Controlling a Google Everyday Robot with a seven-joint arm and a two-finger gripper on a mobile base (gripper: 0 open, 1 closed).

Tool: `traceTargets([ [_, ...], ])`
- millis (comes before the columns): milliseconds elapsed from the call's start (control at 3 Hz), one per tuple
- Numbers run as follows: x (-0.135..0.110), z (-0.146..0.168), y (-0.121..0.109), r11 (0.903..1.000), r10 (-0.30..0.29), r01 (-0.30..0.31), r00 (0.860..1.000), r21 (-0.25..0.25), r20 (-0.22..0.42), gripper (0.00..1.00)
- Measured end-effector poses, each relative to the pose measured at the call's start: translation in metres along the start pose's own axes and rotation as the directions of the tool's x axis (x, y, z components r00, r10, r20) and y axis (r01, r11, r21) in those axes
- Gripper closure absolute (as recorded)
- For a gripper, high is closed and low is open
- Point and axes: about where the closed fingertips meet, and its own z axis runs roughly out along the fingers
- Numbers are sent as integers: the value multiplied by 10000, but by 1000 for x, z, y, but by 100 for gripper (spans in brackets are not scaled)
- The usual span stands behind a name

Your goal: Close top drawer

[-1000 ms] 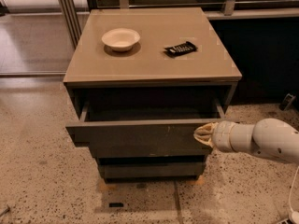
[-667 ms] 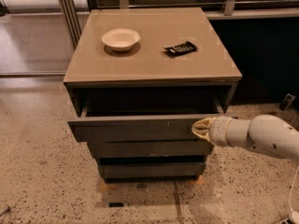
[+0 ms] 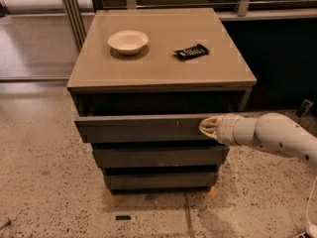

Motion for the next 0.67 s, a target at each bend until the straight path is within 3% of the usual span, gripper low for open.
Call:
traceTargets([
  [333, 3, 24, -21, 9998, 165, -164, 9997, 63, -160, 100],
  [667, 3, 25, -21, 9999, 164, -163, 9997, 55, -163, 100],
])
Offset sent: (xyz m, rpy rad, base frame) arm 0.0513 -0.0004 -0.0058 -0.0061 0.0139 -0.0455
